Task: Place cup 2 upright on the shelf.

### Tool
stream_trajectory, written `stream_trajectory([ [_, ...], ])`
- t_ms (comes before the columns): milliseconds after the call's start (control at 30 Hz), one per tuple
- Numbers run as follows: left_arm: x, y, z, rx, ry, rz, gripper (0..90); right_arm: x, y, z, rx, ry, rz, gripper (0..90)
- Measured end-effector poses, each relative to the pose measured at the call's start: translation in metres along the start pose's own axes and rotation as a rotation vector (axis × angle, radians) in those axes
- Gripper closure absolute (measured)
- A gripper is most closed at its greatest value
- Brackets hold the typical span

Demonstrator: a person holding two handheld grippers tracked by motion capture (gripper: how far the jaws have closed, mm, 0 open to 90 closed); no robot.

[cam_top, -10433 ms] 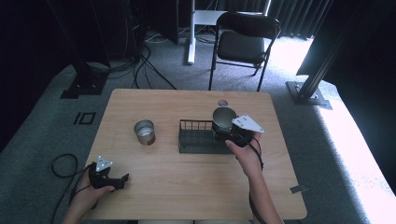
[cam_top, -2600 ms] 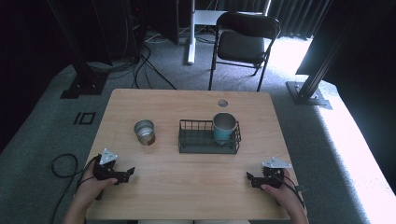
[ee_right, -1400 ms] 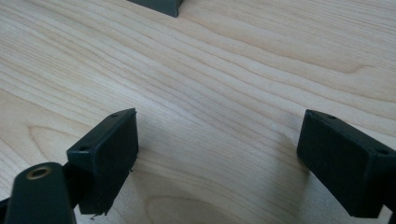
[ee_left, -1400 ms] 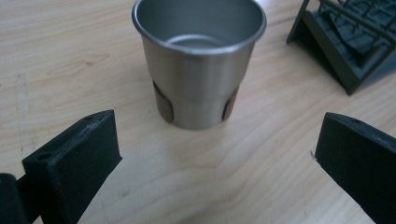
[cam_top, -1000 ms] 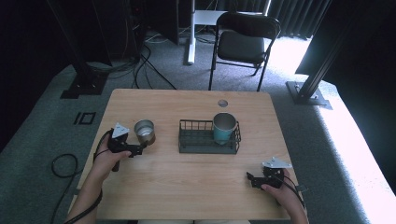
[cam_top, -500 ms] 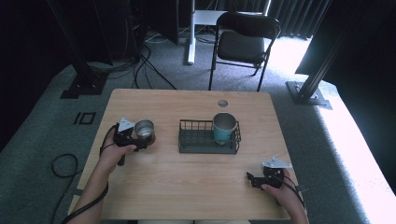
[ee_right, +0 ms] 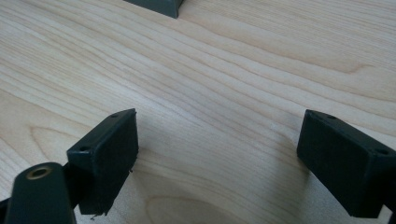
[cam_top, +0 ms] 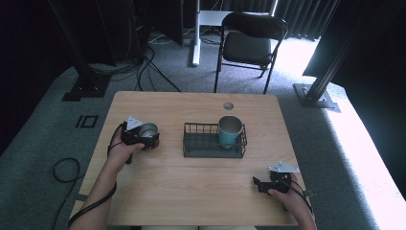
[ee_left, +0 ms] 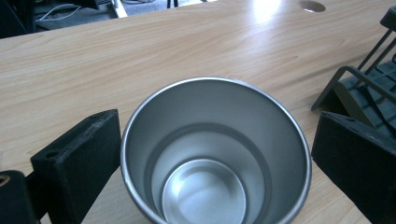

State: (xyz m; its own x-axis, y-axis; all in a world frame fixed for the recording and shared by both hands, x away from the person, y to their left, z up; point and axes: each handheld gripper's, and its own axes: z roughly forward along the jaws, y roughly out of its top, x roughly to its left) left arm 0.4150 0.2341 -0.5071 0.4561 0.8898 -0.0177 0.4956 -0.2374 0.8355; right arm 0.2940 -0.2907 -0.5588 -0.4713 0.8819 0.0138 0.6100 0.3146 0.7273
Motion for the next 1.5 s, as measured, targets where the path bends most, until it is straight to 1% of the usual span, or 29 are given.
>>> stream_trajectory([
  [67,0.000,0.001,0.002,-0.002,0.011,0.001,2.8,0.000,0.000,0.000,0.000,0.000,0.000,12.2],
  [133,0.000,0.002,0.003,0.001,0.010,0.007,2.8,0.000,0.000,0.000,0.000,0.001,0.001,12.2],
  [200,-0.001,0.002,0.004,0.009,0.022,0.028,3.0,0.000,0.000,0.000,0.000,0.001,0.001,12.2],
  [233,-0.002,0.002,0.005,0.011,0.025,0.030,3.9,0.000,0.000,0.000,0.000,0.001,0.001,12.2],
  [367,-0.002,0.002,0.005,0.015,0.029,0.028,5.2,0.000,0.000,0.000,0.000,0.000,0.001,12.2],
  [400,-0.002,0.001,0.006,0.013,0.032,0.017,5.2,0.000,0.000,0.000,0.000,0.000,0.001,12.2],
  [433,-0.002,0.001,0.006,0.017,0.029,0.015,7.3,0.000,0.000,0.000,0.000,0.000,0.000,12.2],
  [533,-0.001,0.000,0.008,0.027,0.027,0.012,7.7,0.000,0.000,0.000,0.000,0.000,-0.001,12.2],
  [600,-0.001,-0.001,0.008,0.039,0.037,0.012,8.6,0.000,0.000,0.000,0.000,0.000,0.000,12.2],
  [633,-0.001,-0.001,0.009,0.037,0.034,0.008,11.7,0.000,0.000,0.000,0.000,0.000,0.000,12.2],
  [667,-0.001,-0.001,0.009,0.030,0.032,0.000,12.9,0.000,0.000,0.000,0.000,0.000,0.000,12.2],
  [700,-0.002,-0.001,0.008,0.030,0.032,0.001,13.4,0.000,0.000,0.000,0.000,0.000,-0.001,12.2],
  [767,-0.001,-0.001,0.008,0.026,0.034,-0.005,13.8,0.000,0.000,0.000,0.000,-0.001,-0.001,12.2],
  [833,0.000,-0.001,0.008,0.012,0.033,0.000,14.0,0.000,0.000,0.000,0.000,-0.001,-0.001,12.2],
  [900,0.001,-0.001,0.008,0.000,0.016,-0.012,14.0,0.000,0.000,0.000,0.000,0.000,0.000,12.2],
  [933,0.001,-0.001,0.007,-0.004,0.014,-0.019,14.0,0.000,0.000,0.000,0.000,0.000,0.000,12.2],
  [1000,0.001,0.001,0.005,-0.011,0.013,-0.021,14.0,0.000,0.000,0.000,0.001,-0.001,-0.001,12.2],
  [1200,-0.001,0.009,0.000,-0.017,-0.003,-0.013,14.1,0.000,0.000,0.000,0.002,-0.003,-0.003,12.2],
  [1433,-0.005,0.020,-0.007,-0.025,-0.007,-0.004,14.0,0.000,0.000,0.000,0.002,-0.004,-0.003,12.2],
  [1500,-0.007,0.023,-0.009,-0.023,-0.012,0.007,14.1,0.001,0.000,0.000,0.002,-0.004,-0.003,12.2],
])
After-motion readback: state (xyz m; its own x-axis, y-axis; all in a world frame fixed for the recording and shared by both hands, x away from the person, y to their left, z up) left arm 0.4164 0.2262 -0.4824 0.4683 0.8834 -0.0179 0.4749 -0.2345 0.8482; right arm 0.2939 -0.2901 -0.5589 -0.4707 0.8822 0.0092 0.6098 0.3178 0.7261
